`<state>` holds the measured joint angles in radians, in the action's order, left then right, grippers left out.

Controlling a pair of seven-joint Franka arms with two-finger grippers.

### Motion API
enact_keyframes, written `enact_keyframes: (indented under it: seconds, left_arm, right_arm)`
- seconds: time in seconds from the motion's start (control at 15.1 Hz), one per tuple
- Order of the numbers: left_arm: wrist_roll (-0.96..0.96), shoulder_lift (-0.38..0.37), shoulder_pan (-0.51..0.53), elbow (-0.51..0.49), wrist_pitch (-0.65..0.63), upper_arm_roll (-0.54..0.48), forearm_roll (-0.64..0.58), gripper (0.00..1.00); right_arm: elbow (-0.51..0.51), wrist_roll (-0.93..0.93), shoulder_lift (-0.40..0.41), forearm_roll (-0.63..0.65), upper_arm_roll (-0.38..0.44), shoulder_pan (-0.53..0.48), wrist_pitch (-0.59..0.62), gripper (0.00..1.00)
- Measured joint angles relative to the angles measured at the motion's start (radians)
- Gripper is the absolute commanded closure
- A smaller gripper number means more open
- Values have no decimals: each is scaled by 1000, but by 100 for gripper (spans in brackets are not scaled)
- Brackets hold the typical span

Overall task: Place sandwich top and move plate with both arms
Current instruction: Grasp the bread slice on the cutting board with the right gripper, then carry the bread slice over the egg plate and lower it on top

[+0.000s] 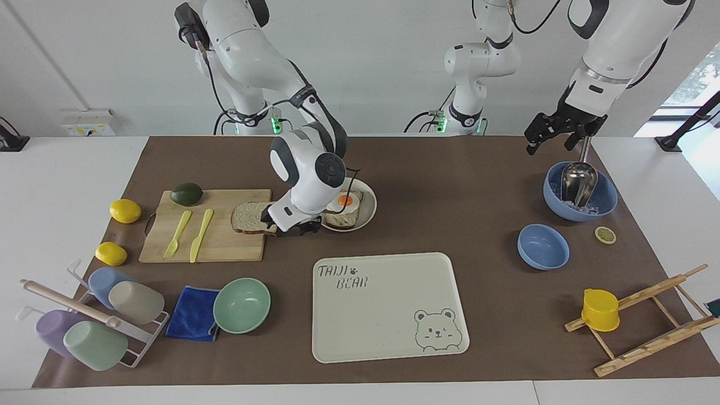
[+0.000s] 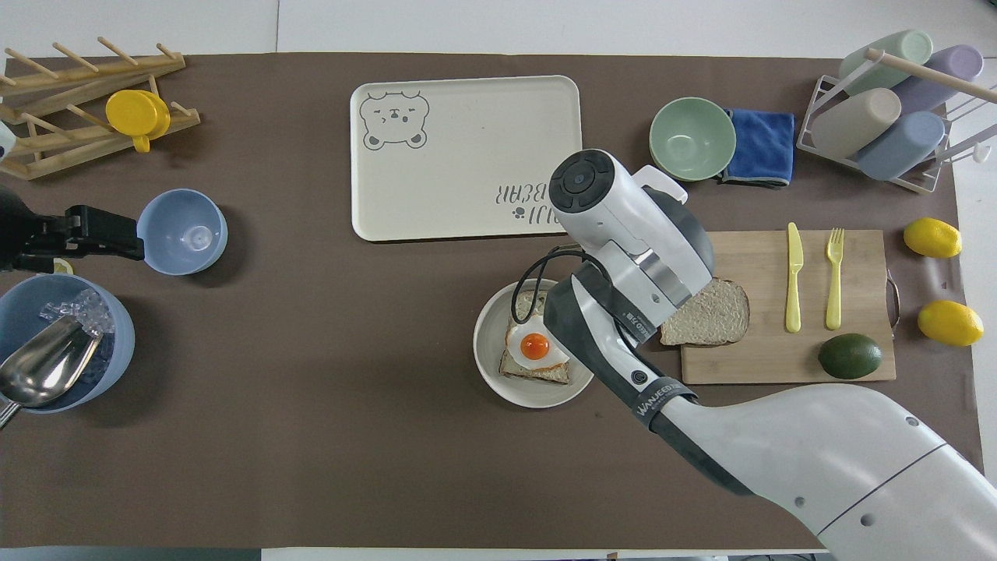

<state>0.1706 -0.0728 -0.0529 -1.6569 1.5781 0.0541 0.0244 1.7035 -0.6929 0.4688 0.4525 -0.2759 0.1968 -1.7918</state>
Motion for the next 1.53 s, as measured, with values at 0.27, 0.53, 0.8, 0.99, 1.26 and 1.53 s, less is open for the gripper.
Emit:
enact_keyframes:
  seconds: [0.27, 0.53, 0.8, 0.99, 1.26, 1.53]
  left_arm:
    - [0, 0, 0, 0, 0, 0, 0, 0]
    - [0, 0, 0, 0, 0, 0, 0, 0]
    - [0, 0, 0, 0, 0, 0, 0, 0]
    - [0, 0, 0, 0, 0, 0, 0, 0]
    - [0, 0, 0, 0, 0, 0, 0, 0]
    - [0, 0, 0, 0, 0, 0, 0, 0]
  right_arm:
    - [62, 0, -26, 0, 0, -12, -11, 0]
    - [118, 0, -49, 0, 0, -12, -11, 0]
    - [165, 0, -69, 11, 0, -16, -11, 5]
    - [181, 0, -76, 42, 0, -18, -11, 20]
    - [208, 0, -82, 58, 0, -19, -11, 100]
    - [204, 0, -104, 59, -5, -15, -6, 100]
